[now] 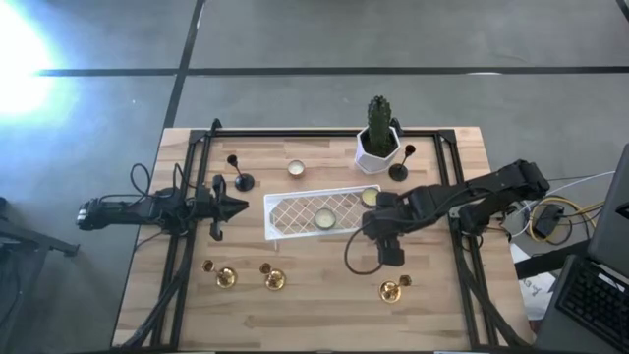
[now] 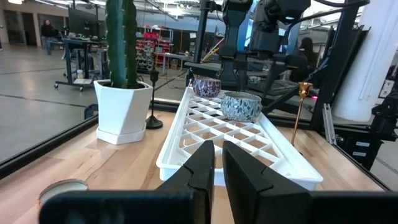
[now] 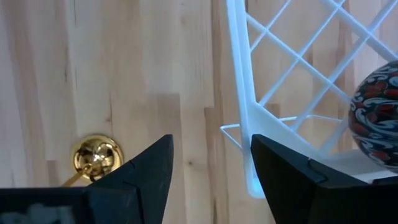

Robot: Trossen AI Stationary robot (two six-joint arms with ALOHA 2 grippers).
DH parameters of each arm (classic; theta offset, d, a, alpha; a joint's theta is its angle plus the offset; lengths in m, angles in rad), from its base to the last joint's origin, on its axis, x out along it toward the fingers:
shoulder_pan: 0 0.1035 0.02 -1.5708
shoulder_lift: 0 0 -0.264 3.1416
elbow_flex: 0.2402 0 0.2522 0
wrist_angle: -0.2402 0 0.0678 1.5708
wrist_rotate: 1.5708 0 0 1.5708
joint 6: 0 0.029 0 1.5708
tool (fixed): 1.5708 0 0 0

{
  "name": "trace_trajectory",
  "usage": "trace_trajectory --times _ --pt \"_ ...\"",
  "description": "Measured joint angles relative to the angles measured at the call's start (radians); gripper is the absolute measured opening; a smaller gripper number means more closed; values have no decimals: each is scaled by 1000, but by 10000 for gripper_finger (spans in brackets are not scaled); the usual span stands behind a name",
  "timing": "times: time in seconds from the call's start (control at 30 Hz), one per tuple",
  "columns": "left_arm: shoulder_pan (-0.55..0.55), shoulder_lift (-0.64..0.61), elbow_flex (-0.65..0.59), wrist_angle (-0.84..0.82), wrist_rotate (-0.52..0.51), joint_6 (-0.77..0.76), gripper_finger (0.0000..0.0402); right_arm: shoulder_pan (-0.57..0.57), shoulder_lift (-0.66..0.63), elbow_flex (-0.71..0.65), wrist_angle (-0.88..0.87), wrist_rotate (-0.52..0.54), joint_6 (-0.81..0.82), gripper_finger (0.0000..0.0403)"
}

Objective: Pick & Place candle stick holders
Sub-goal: Adjust the shelf

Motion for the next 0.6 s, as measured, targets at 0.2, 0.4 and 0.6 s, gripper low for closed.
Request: trace_trajectory --times 0.2,0.4,0.6 --pt "0 0 0 0 0 0 37 -14 0 -5 -1 2 -13 210" --pt "0 0 0 0 0 0 37 -26 0 -5 -20 0 -1 210" --pt "0 0 0 0 0 0 37 -25 0 -5 -23 -31 25 210"
